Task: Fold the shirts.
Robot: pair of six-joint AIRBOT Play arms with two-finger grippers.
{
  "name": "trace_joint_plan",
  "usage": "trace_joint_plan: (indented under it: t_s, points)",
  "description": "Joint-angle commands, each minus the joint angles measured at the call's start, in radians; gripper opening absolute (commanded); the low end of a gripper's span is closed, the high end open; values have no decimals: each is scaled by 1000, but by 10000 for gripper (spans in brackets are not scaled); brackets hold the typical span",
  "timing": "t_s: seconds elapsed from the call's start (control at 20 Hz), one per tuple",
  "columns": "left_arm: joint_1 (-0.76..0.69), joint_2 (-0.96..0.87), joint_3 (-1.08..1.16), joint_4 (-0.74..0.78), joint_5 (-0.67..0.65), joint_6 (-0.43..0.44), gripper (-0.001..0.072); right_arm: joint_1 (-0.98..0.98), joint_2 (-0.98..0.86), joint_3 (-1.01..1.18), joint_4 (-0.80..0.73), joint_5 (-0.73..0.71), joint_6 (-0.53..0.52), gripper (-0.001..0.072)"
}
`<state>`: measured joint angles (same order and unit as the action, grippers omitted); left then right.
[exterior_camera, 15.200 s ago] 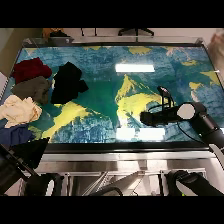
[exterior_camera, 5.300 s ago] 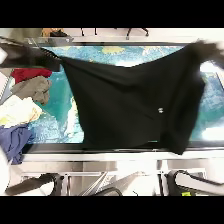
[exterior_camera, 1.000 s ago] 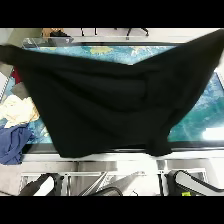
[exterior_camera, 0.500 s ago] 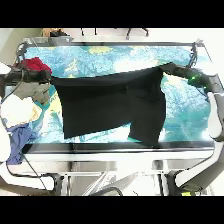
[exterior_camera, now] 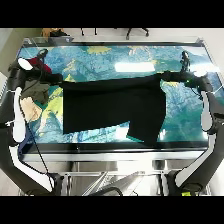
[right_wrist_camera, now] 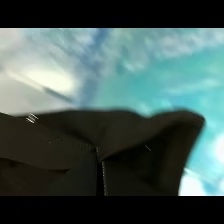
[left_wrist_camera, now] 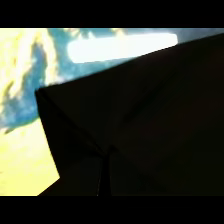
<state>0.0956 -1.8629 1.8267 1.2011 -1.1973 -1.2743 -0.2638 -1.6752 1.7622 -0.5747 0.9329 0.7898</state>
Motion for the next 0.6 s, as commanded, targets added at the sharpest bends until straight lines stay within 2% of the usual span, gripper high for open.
trace_joint_plan:
  t_s: [0.0, 0.5, 0.55]
  points:
    - [-33, -11, -53, 115, 2, -52, 14, -2, -13, 5, -120, -40, 25, 18]
    - [-62, -12, -171, 117, 155, -54, 14, 15, -97, 5, -122, -47, 3, 24]
    - [-62, -12, -171, 117, 151, -54, 18, 18, -97, 5, -122, -46, 3, 114]
